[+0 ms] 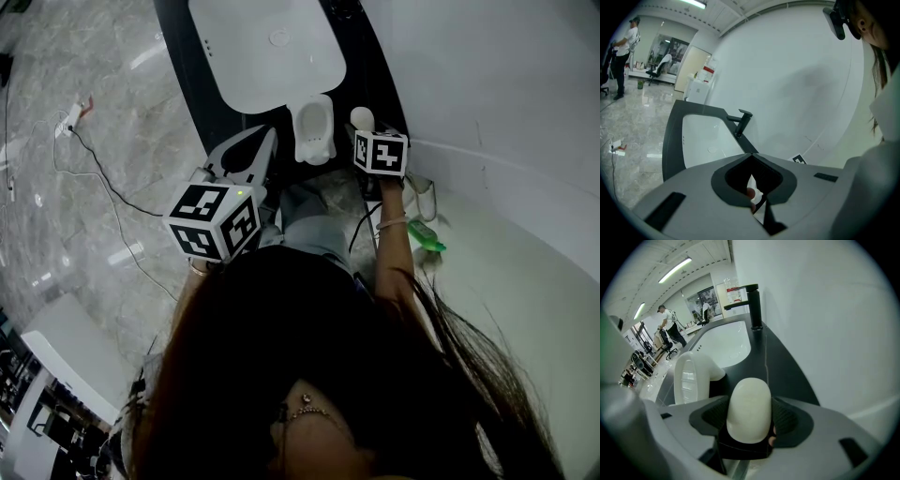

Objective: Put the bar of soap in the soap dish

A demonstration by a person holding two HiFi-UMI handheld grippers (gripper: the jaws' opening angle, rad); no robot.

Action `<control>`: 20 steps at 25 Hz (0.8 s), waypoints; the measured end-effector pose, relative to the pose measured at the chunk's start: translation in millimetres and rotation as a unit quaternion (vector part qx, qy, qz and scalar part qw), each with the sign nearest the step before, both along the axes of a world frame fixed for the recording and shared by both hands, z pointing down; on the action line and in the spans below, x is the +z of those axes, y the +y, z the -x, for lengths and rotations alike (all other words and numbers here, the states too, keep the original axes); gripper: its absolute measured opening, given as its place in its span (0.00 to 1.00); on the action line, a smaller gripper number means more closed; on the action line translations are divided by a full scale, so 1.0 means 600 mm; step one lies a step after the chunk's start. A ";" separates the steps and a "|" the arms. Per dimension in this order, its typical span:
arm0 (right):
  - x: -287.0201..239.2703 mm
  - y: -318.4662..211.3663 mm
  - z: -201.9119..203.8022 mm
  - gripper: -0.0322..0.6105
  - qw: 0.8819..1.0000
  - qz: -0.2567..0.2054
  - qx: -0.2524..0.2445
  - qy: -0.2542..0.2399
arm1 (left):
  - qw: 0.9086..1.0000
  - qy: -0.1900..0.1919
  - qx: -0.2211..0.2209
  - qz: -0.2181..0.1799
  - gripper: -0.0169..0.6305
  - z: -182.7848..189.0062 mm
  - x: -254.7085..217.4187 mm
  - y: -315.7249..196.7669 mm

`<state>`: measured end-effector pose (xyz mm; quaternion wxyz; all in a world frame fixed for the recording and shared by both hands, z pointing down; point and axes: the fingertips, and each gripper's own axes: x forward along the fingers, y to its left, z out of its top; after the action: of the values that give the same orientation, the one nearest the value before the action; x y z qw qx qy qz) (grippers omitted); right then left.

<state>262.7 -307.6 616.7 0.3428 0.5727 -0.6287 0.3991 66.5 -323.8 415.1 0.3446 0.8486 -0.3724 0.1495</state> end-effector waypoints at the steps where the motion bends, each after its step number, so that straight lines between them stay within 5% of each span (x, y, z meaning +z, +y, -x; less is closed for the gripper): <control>1: -0.005 0.000 0.002 0.52 1.000 -0.004 0.000 -0.003 | 1.000 0.001 0.000 -0.002 0.02 0.001 -0.002 0.000; 20: -0.167 -0.057 0.085 0.52 0.990 -0.127 -0.026 -0.049 | 0.999 0.018 -0.006 -0.038 0.02 0.019 -0.046 0.015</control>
<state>211.7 -341.9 516.4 0.2465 0.5750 -0.7046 0.3350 55.3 -315.0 387.3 0.3195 0.8613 -0.3772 0.1179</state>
